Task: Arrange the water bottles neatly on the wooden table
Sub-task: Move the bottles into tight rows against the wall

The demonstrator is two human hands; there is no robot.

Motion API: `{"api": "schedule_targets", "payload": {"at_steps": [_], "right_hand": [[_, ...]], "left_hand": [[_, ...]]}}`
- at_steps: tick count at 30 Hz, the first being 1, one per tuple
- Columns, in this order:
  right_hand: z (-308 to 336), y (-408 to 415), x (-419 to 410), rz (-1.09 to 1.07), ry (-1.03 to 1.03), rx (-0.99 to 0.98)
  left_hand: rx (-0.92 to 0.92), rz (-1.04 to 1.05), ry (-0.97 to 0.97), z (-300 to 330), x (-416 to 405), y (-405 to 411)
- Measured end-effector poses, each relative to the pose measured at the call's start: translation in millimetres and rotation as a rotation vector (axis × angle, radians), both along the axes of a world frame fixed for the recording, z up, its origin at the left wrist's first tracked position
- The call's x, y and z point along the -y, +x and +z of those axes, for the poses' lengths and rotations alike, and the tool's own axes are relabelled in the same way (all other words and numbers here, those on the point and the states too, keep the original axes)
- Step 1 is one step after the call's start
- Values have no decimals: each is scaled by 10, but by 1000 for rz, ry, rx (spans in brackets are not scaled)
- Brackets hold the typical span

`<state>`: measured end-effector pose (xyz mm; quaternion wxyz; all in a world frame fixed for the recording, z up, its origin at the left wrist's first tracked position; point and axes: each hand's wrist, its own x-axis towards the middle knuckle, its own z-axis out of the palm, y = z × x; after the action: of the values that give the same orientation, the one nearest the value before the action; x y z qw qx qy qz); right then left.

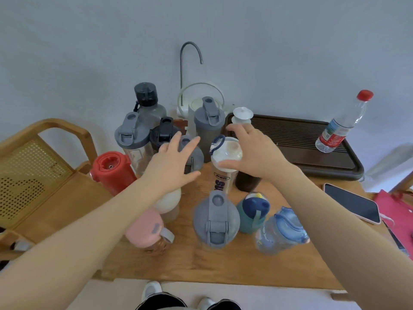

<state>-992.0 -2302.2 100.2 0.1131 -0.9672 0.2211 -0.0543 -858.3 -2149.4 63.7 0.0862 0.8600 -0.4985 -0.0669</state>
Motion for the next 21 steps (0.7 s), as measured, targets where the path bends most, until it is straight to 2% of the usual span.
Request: {"api": "schedule_targets", "payload": {"at_steps": [3, 6, 11, 14, 17, 21], "right_hand": [[-172, 270, 35, 64, 49, -219], [-255, 305, 94, 31, 37, -189], [-256, 106, 34, 59, -34, -244], [-248, 39, 19, 37, -28, -284], [-142, 56, 35, 38, 31, -367], [143, 157, 29, 26, 144, -322]], "left_hand": [[30, -9, 154, -44, 173, 53], [40, 17, 223, -122, 271, 108], [109, -48, 122, -217, 267, 123], [93, -74, 137, -236, 228, 106], [186, -153, 166, -254, 209, 60], [65, -193, 174, -169, 130, 158]]}}
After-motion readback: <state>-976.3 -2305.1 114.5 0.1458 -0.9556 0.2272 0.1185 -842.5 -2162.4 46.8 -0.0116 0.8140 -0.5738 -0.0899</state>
